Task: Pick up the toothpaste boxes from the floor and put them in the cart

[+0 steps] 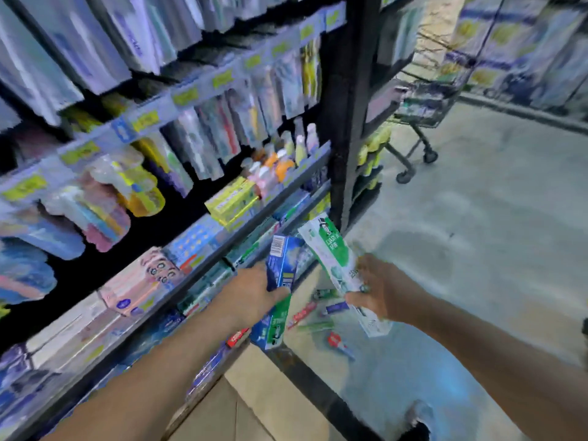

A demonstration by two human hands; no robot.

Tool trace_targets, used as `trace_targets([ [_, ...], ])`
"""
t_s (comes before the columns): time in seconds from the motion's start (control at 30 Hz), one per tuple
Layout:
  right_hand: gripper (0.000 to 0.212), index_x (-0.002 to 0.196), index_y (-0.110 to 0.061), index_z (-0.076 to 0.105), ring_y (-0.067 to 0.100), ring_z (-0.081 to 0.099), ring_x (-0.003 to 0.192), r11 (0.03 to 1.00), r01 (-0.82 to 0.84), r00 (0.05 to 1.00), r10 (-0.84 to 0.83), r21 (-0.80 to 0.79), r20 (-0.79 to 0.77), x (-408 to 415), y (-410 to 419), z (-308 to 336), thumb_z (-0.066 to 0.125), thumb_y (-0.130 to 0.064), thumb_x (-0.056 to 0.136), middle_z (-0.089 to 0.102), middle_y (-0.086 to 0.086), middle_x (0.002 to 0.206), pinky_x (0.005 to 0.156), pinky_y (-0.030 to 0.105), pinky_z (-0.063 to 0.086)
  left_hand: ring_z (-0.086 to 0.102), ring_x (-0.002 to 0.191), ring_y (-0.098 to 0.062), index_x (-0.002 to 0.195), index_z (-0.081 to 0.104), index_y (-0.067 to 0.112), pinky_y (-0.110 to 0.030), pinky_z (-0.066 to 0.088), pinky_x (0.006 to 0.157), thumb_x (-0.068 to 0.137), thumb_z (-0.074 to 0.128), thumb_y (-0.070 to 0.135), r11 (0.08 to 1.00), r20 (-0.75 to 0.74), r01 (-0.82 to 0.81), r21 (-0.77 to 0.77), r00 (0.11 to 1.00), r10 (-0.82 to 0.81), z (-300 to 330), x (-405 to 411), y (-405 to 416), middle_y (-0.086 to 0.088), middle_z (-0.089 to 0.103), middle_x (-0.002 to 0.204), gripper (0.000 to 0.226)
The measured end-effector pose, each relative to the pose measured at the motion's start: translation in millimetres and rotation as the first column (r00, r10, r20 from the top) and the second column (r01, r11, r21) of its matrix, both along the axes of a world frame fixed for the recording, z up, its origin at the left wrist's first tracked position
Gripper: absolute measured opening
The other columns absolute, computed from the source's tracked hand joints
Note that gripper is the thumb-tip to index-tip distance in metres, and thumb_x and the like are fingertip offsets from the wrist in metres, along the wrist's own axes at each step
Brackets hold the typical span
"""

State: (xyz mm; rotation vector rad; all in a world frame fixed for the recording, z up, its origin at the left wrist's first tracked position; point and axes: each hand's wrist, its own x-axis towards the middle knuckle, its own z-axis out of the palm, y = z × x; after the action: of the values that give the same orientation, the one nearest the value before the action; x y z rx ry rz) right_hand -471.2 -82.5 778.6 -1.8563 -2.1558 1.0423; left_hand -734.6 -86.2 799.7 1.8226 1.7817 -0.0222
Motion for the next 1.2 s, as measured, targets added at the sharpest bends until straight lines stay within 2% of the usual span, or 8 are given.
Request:
trace_targets([
  [0.07,0.092,0.126,-0.006,0.049,0.031,0.06,0.106,0.998,0.051,0.999,-0.052,0.035,0.002,49.2,14.1,14.1,0.061,-0.071,0.062,0.062,0.011,0.116,0.085,0.034,0.045,0.055,0.072,-0.021,0.093,0.045,0.016,-0.033,0.034,0.06,0.091,0.06,0.052,0.999,0.01,0.052,0.002,0.999,-0.052,11.6,50.2,29.3,0.0,0.051,0.075,0.039],
  [0.13,0.068,0.119,-0.008,0.049,0.032,0.061,0.101,0.989,0.133,0.991,-0.134,0.06,0.018,100.6,29.1,31.7,0.076,-0.051,0.073,0.064,0.011,0.111,0.08,0.036,0.046,0.051,0.073,-0.02,0.088,0.043,0.017,-0.033,0.031,0.06,0.092,0.059,0.051,0.995,0.018,0.095,0.004,0.995,-0.095,22.1,105.4,56.8,0.0,0.049,0.077,0.038],
  [0.23,0.06,0.118,-0.012,0.047,0.03,0.06,0.101,0.976,0.209,0.976,-0.212,0.064,0.045,178.3,53.8,49.5,0.076,-0.043,0.077,0.063,0.007,0.113,0.078,0.036,0.048,0.053,0.083,-0.021,0.088,0.042,0.019,-0.032,0.029,0.064,0.092,0.061,0.049,0.991,0.04,0.132,0.017,0.99,-0.133,36.5,187.6,92.5,0.001,0.05,0.085,0.035],
  [0.4,0.055,0.115,-0.017,0.046,0.024,0.059,0.095,0.946,0.322,0.945,-0.324,0.045,0.047,290.8,89.6,71.7,0.074,-0.045,0.076,0.061,0.002,0.108,0.082,0.04,0.051,0.067,0.082,-0.02,0.101,0.053,0.022,-0.043,0.056,0.076,0.069,0.054,0.078,0.99,0.185,0.143,0.01,0.972,-0.143,41.9,299.7,149.8,-0.001,0.068,0.094,0.065],
  [0.57,0.049,0.103,-0.021,0.046,0.021,0.059,0.087,0.91,0.412,0.91,-0.414,0.05,0.02,373.3,134.3,72.6,0.073,-0.049,0.074,0.06,-0.002,0.098,0.078,0.04,0.052,0.065,0.084,-0.021,0.102,0.055,0.017,-0.042,0.055,0.077,0.086,0.064,0.055,0.992,0.155,0.122,0.023,0.98,-0.124,58.0,391.6,202.7,-0.004,0.066,0.096,0.042],
  [0.73,0.045,0.1,-0.022,0.045,0.015,0.058,0.079,0.873,0.487,0.874,-0.486,0.037,-0.023,429.8,203.8,58.6,0.074,-0.047,0.075,0.058,-0.007,0.088,0.071,0.035,0.049,0.069,0.08,-0.021,0.095,0.052,0.016,-0.045,0.057,0.075,0.086,0.066,0.05,0.99,0.208,0.142,-0.011,0.969,-0.137,46.8,453.9,289.0,-0.004,0.067,0.094,0.038],
  [0.87,0.041,0.094,-0.022,0.045,0.014,0.056,0.076,0.864,0.503,0.864,-0.503,0.036,0.001,473.7,281.4,53.3,0.073,-0.045,0.076,0.058,-0.005,0.085,0.068,0.035,0.046,0.069,0.087,-0.017,0.096,0.055,0.023,-0.037,0.057,0.08,0.088,0.067,0.043,0.981,0.258,0.192,-0.006,0.948,-0.184,36.8,501.4,374.5,0.001,0.071,0.1,0.024],
  [1.2,0.042,0.101,-0.024,0.047,0.008,0.056,0.077,0.787,0.617,0.786,-0.617,0.004,0.038,575.9,466.8,65.5,0.075,-0.044,0.076,0.057,-0.012,0.088,0.064,0.027,0.045,0.065,0.097,-0.018,0.11,0.056,0.026,-0.035,0.055,0.082,0.088,0.064,0.046,0.952,0.292,0.303,-0.039,0.915,-0.279,39.2,621.0,587.2,0.003,0.066,0.111,0.03],
])
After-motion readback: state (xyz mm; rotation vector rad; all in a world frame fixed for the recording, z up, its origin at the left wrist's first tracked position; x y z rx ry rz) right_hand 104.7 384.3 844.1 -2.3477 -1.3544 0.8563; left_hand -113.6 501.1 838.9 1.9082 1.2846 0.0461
